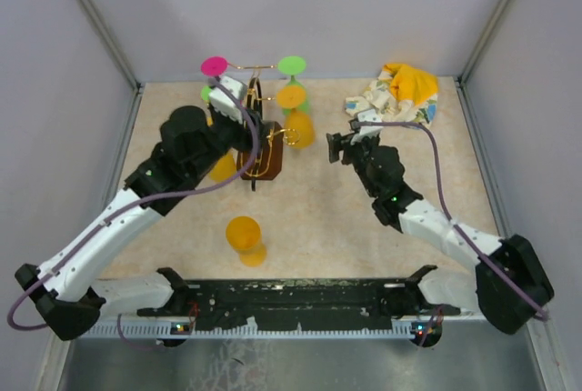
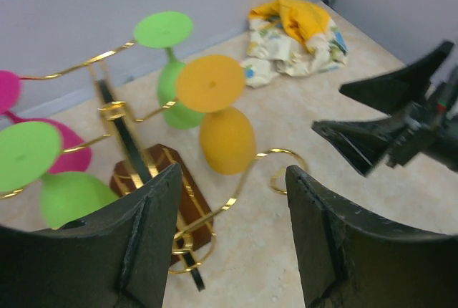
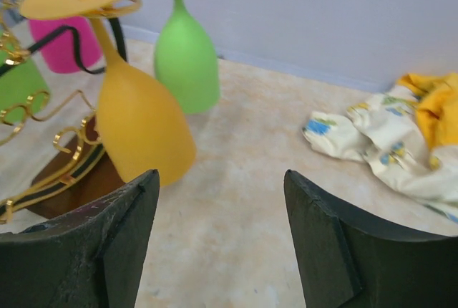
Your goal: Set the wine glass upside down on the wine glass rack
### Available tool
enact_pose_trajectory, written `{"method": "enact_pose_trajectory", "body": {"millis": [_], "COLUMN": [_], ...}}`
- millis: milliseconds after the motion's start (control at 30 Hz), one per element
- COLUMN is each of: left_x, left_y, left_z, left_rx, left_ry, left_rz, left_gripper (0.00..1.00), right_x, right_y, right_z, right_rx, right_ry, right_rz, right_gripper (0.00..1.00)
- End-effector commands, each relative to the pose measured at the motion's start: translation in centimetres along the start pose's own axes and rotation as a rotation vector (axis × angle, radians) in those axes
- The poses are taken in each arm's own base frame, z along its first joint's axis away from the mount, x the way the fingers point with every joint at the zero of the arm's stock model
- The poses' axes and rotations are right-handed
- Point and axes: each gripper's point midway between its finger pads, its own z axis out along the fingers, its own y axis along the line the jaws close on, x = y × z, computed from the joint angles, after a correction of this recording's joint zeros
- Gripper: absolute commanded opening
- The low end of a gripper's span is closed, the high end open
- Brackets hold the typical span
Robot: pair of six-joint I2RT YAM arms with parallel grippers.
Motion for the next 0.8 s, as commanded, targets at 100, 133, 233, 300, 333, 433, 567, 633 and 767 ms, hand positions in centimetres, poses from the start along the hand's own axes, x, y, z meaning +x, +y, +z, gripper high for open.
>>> {"method": "enact_pose_trajectory", "body": {"millis": [100, 133, 233, 300, 333, 433, 567, 633, 767], "left_x": [5.4, 6.5, 9.4, 10.9, 11.6, 13.4, 15.6, 16.4, 18.4], "left_y": [-7.5, -8.0, -8.3, -8.2, -8.2, -8.2, -8.1, -8.2, -8.0], "left_z": [-0.8, -1.2, -2.7, -3.6, -3.9, -5.1, -7.2, -8.3, -10.1], "left_rx": [0.097, 0.1, 0.067, 0.04, 0.03, 0.0, -0.06, -0.079, -0.14], "left_ry": [0.216, 0.251, 0.341, 0.385, 0.406, 0.471, 0.569, 0.613, 0.713], "left_rz": [0.119, 0.114, 0.094, 0.069, 0.056, 0.015, -0.069, -0.093, -0.112], "left_gripper": [0.66, 0.65, 0.65, 0.65, 0.64, 0.64, 0.64, 0.63, 0.62], "right_x": [1.9, 1.9, 2.2, 2.6, 2.7, 3.0, 3.0, 2.9, 2.8], "right_y": [-4.9, -5.1, -5.7, -6.0, -6.0, -6.2, -6.5, -6.5, -6.4], "right_z": [-4.4, -4.8, -5.8, -6.4, -6.7, -7.2, -7.9, -8.1, -8.2], "right_rx": [0.249, 0.259, 0.293, 0.31, 0.313, 0.326, 0.341, 0.341, 0.334], "right_ry": [0.175, 0.187, 0.231, 0.271, 0.287, 0.329, 0.355, 0.351, 0.347], "right_rz": [-0.019, -0.016, -0.002, 0.0, 0.003, 0.008, 0.013, 0.02, 0.032], "right_gripper": [0.72, 0.73, 0.73, 0.74, 0.74, 0.75, 0.77, 0.77, 0.77]}}
